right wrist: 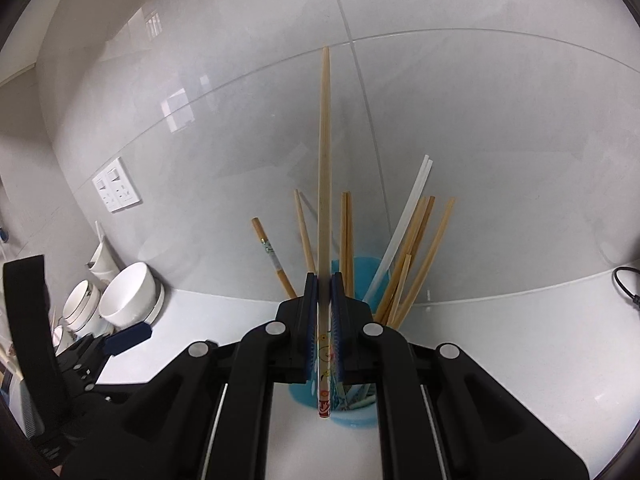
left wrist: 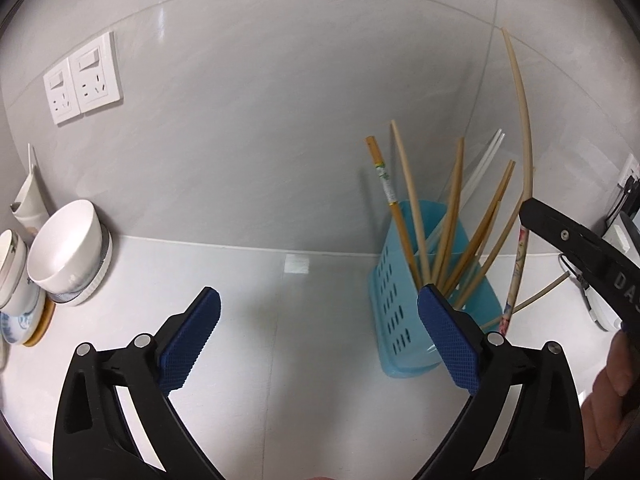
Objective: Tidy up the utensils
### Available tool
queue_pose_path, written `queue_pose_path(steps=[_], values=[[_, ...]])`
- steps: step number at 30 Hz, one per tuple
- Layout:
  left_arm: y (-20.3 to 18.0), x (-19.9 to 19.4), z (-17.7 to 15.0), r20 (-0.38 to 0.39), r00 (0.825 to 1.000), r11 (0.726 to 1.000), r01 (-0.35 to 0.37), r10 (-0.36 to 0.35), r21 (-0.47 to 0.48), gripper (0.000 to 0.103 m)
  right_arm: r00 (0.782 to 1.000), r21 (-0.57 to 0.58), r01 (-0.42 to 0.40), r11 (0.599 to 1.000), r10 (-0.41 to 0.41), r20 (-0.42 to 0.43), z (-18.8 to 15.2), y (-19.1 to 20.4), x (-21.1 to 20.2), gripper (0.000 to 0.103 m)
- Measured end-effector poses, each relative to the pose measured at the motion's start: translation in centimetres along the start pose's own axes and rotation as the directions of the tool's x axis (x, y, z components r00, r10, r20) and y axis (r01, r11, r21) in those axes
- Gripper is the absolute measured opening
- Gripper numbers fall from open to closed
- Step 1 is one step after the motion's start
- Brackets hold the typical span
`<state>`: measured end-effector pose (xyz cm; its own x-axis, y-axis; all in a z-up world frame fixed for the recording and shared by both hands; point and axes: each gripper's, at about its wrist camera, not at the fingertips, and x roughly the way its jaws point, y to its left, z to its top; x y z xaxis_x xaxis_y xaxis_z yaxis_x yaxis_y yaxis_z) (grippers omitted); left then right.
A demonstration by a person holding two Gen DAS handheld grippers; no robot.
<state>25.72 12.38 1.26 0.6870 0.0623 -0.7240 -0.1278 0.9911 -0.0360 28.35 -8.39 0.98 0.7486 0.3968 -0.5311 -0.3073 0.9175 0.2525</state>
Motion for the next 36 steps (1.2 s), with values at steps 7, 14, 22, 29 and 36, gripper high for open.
queue_pose_path(steps=[7,14,22,29,36], values=[[1.0,0.9,-0.4,-0.02,1.0,1.0,-0.01,0.01,-0.017,0.097,0.999,0.009,0.04,0.999,-0.04,0.022,-1.0,0.8,2.6,0.006],[2.1,1.6,-0.7,-0.036,0.999,0.999,-0.021,0.02,-0.035,0.097,0.998,0.0,0.067,0.998,-0.067,-0.009,-2.5,1.0,4.4,0.006],[2.7,2.3,-0.8,-0.041,0.999,0.999,-0.026,0.024,-0.045,0.097,0.994,-0.041,0.094,0.995,-0.097,-0.059,-4.5,1.6,5.9,0.006],[3.3,2.4,-0.9,-0.039,0.999,0.998,-0.03,0.027,-0.053,0.097,0.992,-0.061,0.097,0.993,-0.102,-0.074,-4.9,2.0,6.2,0.009],[3.3,0.5,-0.5,-0.012,1.0,0.998,-0.022,0.021,-0.054,0.097,0.995,-0.096,0.088,0.991,-0.093,-0.045,-3.5,3.3,3.2,0.037]])
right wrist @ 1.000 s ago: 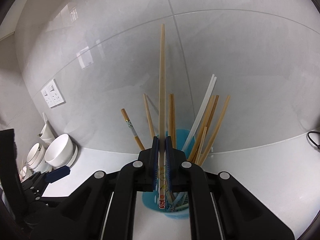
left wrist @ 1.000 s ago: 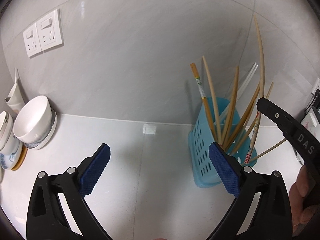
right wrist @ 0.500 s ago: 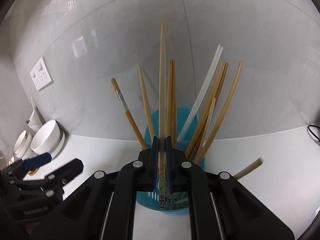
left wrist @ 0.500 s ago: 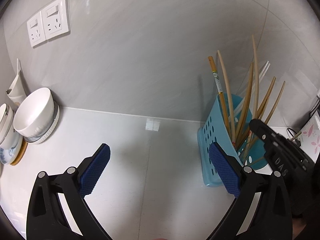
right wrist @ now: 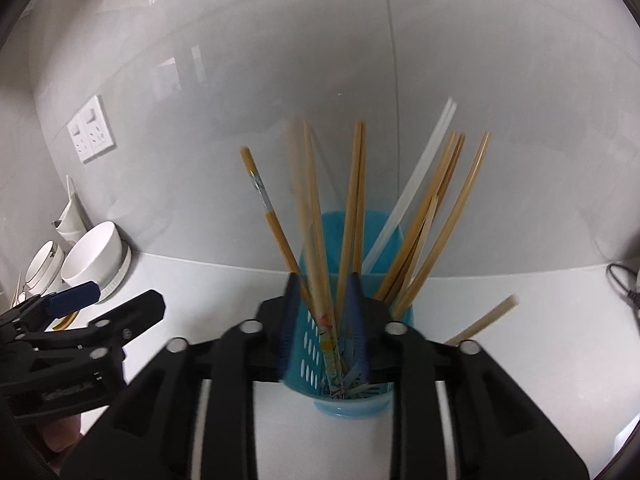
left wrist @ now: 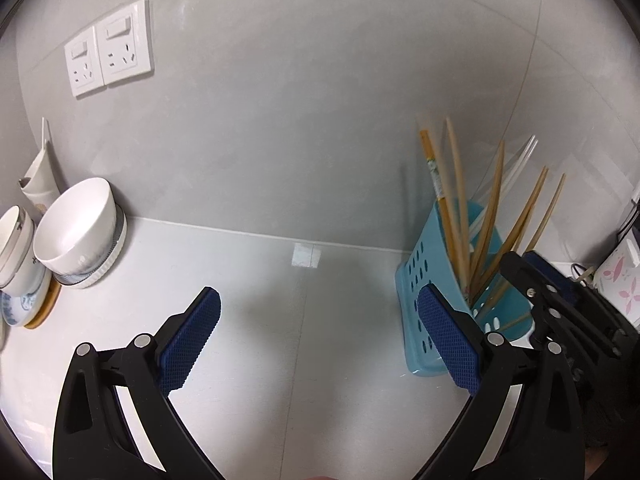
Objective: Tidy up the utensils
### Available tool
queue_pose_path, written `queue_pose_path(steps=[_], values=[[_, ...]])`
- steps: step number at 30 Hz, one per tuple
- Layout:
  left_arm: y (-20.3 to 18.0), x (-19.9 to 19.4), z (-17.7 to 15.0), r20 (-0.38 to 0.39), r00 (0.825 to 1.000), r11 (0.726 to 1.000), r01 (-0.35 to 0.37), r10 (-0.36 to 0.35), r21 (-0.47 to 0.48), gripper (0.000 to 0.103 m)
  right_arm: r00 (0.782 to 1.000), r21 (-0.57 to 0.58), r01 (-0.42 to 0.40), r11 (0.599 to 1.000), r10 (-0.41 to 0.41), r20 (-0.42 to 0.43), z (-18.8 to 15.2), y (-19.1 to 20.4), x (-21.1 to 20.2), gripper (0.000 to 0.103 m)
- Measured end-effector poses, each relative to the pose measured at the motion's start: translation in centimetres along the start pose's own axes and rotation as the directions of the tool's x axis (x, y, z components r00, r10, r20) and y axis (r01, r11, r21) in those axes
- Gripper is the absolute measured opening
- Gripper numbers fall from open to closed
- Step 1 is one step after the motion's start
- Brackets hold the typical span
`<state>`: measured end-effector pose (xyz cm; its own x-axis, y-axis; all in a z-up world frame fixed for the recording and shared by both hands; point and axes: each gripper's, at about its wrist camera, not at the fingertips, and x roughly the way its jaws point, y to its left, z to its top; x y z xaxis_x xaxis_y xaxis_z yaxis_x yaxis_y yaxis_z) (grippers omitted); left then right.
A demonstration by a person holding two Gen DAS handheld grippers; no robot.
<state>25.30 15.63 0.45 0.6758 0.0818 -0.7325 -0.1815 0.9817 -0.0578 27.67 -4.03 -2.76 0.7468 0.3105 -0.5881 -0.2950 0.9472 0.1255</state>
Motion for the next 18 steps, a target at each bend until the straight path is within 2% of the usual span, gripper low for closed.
queue_pose_path(steps=[1,3,6,9,13,18], values=[[0.0,-0.5,0.0,0.005,1.0,1.0,0.004,-0.004,-0.002,0.097,1.0,0.0,-0.003,1.0,0.003,0.007,0.2,-0.1,-0.6,0.045],[-0.1,-1.3,0.0,0.013,1.0,1.0,0.008,-0.008,-0.004,0.097,1.0,0.001,-0.001,1.0,0.001,0.028,0.7,-0.4,-2.4,0.052],[-0.4,-2.6,-0.3,0.022,1.0,1.0,0.02,-0.02,-0.004,0.097,0.999,-0.013,0.01,1.0,-0.009,0.048,1.1,-1.1,-5.0,0.07],[-1.0,-4.0,-0.8,0.023,0.999,0.999,0.032,-0.032,0.0,0.097,0.997,-0.028,0.026,0.999,-0.024,0.067,1.0,-2.3,-7.4,0.082],[-2.0,-5.4,-1.8,0.018,0.999,0.999,0.046,-0.047,0.007,0.097,0.998,-0.006,0.036,0.999,-0.036,0.059,0.1,-4.2,-9.9,0.092],[-3.5,-7.3,-3.6,0.006,0.998,0.998,0.065,-0.065,0.021,0.097,0.998,-0.011,0.054,0.998,-0.054,0.01,-2.0,-6.0,-11.7,0.094]])
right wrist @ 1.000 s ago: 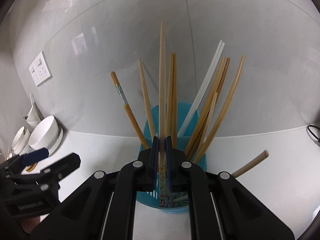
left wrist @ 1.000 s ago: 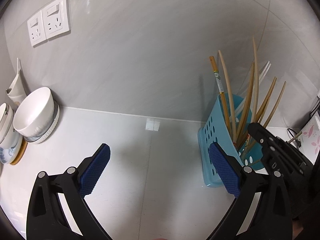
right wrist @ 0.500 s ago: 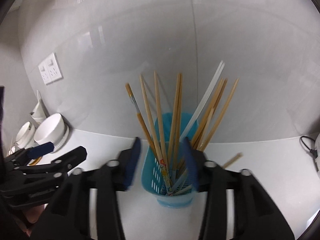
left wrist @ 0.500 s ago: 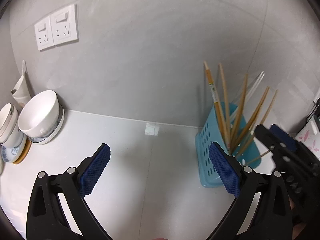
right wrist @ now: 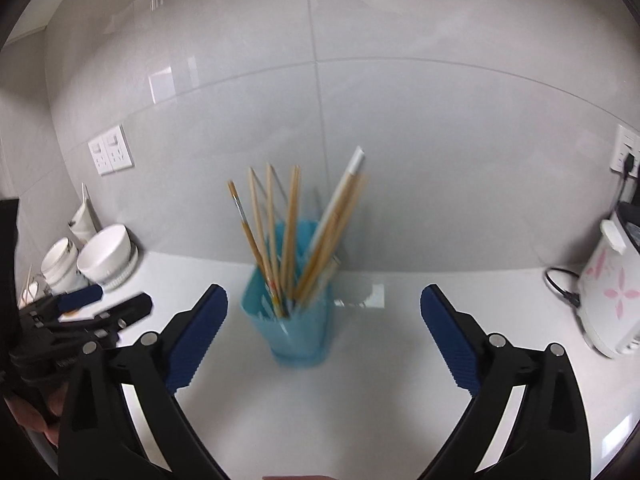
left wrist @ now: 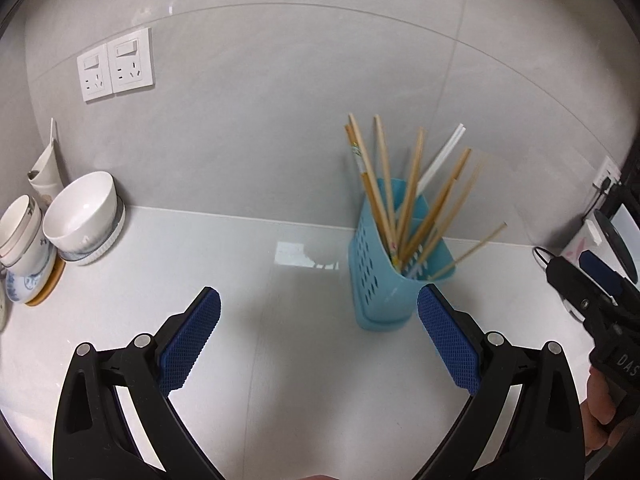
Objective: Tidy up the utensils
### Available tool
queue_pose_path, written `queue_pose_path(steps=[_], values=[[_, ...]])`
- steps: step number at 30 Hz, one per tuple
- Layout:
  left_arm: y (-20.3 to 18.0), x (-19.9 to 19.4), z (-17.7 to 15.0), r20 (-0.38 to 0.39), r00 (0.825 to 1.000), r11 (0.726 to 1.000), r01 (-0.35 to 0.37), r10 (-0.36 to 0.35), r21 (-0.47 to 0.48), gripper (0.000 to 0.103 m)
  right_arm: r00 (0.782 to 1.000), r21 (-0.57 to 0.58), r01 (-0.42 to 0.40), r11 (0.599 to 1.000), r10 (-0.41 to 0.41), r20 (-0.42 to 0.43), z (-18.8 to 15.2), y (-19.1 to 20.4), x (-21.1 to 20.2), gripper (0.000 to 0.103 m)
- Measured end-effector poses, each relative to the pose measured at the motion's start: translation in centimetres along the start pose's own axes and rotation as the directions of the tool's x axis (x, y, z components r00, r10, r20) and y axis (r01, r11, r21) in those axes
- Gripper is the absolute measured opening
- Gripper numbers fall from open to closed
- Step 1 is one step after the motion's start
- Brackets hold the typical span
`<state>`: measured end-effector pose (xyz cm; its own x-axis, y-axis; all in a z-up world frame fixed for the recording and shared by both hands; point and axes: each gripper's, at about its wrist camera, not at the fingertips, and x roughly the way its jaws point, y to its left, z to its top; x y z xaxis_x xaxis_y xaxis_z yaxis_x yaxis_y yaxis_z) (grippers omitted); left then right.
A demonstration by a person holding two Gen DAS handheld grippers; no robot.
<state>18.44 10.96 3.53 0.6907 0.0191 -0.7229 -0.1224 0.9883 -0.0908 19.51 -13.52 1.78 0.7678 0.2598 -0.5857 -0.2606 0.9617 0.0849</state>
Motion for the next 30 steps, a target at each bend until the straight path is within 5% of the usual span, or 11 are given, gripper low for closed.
queue_pose_path(steps=[10,30], values=[[-2.6,-0.8,-3.3,-0.043,0.999,0.999,0.014,-0.012,0.045,0.097,0.992,0.008,-0.021,1.0,0.022,-0.123,-3.4,-2.5,-0.9,0.095],[-3.1,-1.1,-3.7,-0.043,0.999,0.999,0.012,-0.01,0.043,0.097,0.991,0.004,-0.016,1.0,0.016,-0.136,-3.6,-2.9,-1.0,0.095]])
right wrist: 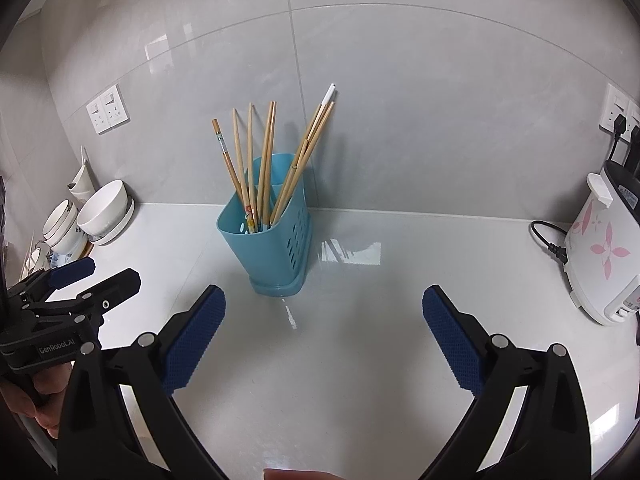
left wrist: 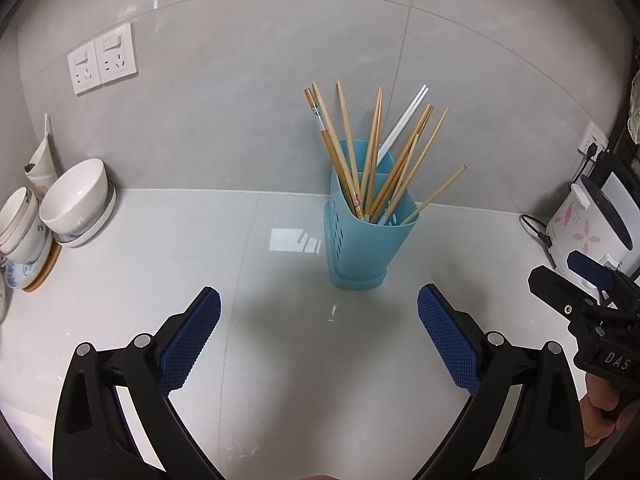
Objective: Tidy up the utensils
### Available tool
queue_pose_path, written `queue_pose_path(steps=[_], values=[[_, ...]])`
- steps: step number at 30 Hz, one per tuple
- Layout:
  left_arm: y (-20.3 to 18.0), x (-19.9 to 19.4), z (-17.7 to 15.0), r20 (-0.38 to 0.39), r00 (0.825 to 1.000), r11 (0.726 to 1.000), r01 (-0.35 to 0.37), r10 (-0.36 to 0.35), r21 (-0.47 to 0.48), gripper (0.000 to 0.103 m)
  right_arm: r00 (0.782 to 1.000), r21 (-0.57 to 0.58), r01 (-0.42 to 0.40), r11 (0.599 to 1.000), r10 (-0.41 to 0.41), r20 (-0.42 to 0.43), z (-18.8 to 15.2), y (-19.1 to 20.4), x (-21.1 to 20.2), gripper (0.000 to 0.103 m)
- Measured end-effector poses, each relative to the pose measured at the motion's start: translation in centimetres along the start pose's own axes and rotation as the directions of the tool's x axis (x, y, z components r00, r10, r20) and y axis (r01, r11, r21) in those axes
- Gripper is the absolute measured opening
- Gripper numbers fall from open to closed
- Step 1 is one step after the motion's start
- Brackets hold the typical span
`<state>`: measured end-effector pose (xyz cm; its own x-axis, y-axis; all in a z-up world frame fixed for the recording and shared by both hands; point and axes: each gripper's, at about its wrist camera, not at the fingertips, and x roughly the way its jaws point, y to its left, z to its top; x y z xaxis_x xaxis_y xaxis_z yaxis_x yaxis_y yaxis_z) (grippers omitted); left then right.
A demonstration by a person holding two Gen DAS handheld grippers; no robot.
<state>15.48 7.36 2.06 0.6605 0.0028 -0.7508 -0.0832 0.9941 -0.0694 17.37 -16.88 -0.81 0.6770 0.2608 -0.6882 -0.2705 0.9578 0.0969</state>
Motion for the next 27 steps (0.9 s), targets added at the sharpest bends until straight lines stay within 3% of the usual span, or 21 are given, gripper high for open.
queue_pose_path(steps=[27], values=[[-0.33,0.05,0.27,0.006,1.0,1.0,0.009,-0.009,0.011,0.097,1.0,-0.003,0.005,1.0,-0.005,-0.008,0.45,-0.08,0.56,0.095]])
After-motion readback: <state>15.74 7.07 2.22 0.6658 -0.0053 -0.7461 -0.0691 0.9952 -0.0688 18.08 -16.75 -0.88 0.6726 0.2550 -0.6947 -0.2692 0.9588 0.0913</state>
